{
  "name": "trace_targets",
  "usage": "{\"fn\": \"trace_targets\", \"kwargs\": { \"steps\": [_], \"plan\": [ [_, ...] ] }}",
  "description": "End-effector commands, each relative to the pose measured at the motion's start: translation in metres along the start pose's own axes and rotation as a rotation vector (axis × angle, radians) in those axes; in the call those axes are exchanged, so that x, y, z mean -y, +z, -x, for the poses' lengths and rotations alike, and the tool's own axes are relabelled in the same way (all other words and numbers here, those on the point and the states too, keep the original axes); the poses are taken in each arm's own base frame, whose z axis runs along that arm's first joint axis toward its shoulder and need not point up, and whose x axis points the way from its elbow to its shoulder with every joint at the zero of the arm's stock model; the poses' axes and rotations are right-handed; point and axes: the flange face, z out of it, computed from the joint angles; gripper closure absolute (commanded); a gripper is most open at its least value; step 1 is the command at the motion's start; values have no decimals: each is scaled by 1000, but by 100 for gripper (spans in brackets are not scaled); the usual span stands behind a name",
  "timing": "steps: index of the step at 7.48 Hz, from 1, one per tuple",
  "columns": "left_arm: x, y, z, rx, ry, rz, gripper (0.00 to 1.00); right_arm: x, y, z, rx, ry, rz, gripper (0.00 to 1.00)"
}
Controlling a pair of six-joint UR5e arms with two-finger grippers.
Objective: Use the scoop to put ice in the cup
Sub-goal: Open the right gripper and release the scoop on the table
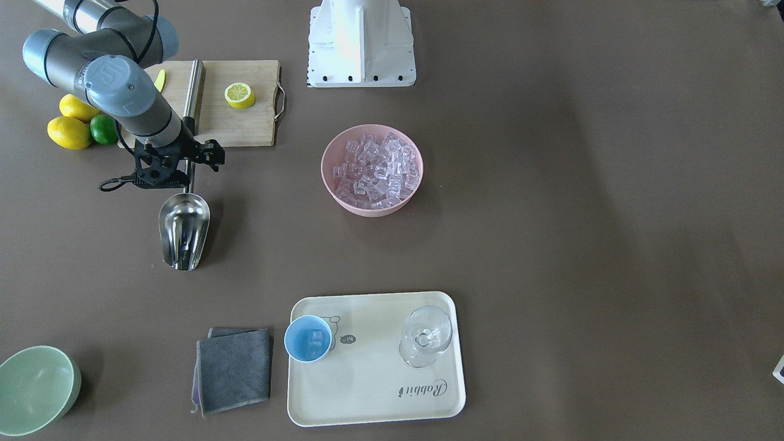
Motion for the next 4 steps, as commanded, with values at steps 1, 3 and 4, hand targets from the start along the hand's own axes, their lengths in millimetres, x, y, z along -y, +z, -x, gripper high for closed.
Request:
{"fn": "trace_targets", "kwargs": {
  "steps": [1, 3, 4],
  "plan": [
    [0, 0, 0, 0, 0, 0, 1, -3, -6, 2, 6, -5, -3, 1],
    [0, 0, 0, 0, 0, 0, 1, -11, -36, 6, 41, -22, -35, 1],
    [0, 0, 0, 0, 0, 0, 1, -12, -45, 6, 39, -15, -39, 1]
  ]
}}
